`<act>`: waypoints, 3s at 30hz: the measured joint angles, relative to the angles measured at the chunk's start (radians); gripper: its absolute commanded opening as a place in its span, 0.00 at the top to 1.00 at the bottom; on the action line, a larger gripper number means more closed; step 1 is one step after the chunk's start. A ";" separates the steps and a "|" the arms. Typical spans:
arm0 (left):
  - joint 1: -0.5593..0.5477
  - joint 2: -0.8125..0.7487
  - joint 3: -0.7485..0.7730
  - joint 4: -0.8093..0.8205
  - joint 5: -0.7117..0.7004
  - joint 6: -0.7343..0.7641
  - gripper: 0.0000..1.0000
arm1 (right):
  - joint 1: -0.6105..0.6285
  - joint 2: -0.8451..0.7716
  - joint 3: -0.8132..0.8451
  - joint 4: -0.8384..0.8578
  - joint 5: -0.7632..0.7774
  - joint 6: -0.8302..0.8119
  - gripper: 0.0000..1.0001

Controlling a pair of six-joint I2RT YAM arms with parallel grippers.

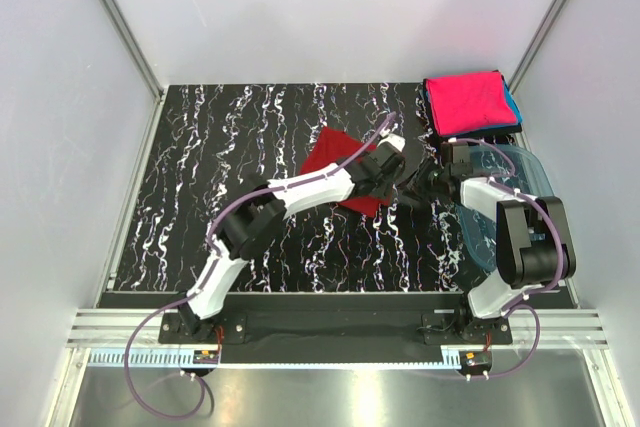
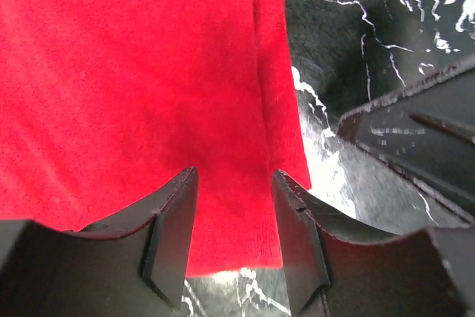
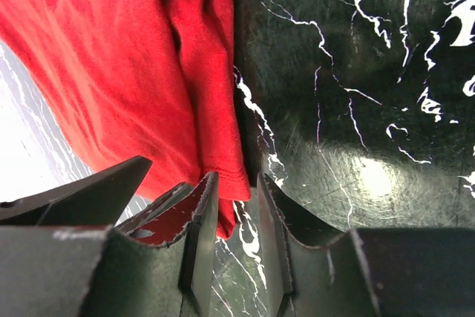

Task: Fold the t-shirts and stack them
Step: Fold the tshirt

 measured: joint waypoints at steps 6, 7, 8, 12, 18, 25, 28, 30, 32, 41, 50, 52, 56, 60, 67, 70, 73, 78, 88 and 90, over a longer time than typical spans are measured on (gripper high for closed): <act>-0.012 0.041 0.026 -0.002 -0.050 0.011 0.50 | 0.000 0.012 -0.025 0.039 -0.002 0.008 0.66; -0.013 0.048 0.032 -0.002 -0.057 0.012 0.51 | 0.000 0.018 -0.028 0.048 -0.003 0.011 0.66; -0.013 0.054 0.038 -0.002 -0.063 0.013 0.56 | 0.000 0.023 -0.033 0.058 -0.006 0.013 0.66; -0.013 0.074 0.061 -0.005 -0.068 0.024 0.78 | 0.000 0.046 -0.054 0.101 -0.012 0.028 0.66; -0.014 0.082 0.075 -0.006 -0.064 0.035 1.00 | 0.002 0.095 -0.084 0.235 -0.039 0.061 0.69; -0.016 0.081 0.075 -0.006 -0.037 0.035 1.00 | 0.040 0.180 -0.123 0.449 -0.113 0.144 0.81; -0.016 0.081 0.075 -0.006 -0.025 0.033 1.00 | 0.055 0.183 -0.129 0.467 -0.113 0.162 0.90; -0.016 0.081 0.075 -0.006 -0.021 0.032 1.00 | 0.057 0.175 -0.130 0.465 -0.109 0.165 0.92; -0.016 0.080 0.074 -0.005 -0.018 0.029 1.00 | 0.057 0.156 -0.131 0.449 -0.100 0.162 0.92; -0.015 0.044 0.055 -0.003 -0.007 0.002 1.00 | 0.059 0.055 -0.113 0.322 -0.056 0.116 0.92; 0.008 -0.060 -0.070 0.061 0.063 -0.060 1.00 | 0.093 0.047 -0.158 0.380 -0.048 0.207 0.98; 0.013 -0.074 -0.084 0.073 0.075 -0.073 1.00 | 0.104 0.047 -0.189 0.439 -0.043 0.244 0.99; 0.014 -0.092 -0.121 0.109 0.099 -0.093 1.00 | 0.113 0.048 -0.238 0.565 -0.018 0.317 1.00; 0.014 -0.110 -0.163 0.133 0.117 -0.106 1.00 | 0.121 0.089 -0.262 0.700 -0.010 0.370 0.98; 0.015 -0.138 -0.187 0.145 0.145 -0.117 1.00 | 0.135 0.193 -0.256 0.834 -0.035 0.389 0.98; 0.015 -0.139 -0.187 0.145 0.154 -0.121 1.00 | 0.138 0.196 -0.266 0.835 -0.033 0.389 0.96; 0.015 -0.139 -0.188 0.146 0.165 -0.124 1.00 | 0.138 0.191 -0.273 0.822 -0.033 0.383 0.91; 0.015 -0.139 -0.191 0.154 0.175 -0.125 1.00 | 0.143 0.129 -0.272 0.712 -0.021 0.348 0.83; 0.018 -0.139 -0.233 0.173 0.223 -0.133 0.80 | 0.153 0.077 -0.224 0.501 0.032 0.251 0.73; 0.020 -0.139 -0.234 0.167 0.251 -0.142 0.78 | 0.152 0.077 -0.213 0.476 0.046 0.248 0.71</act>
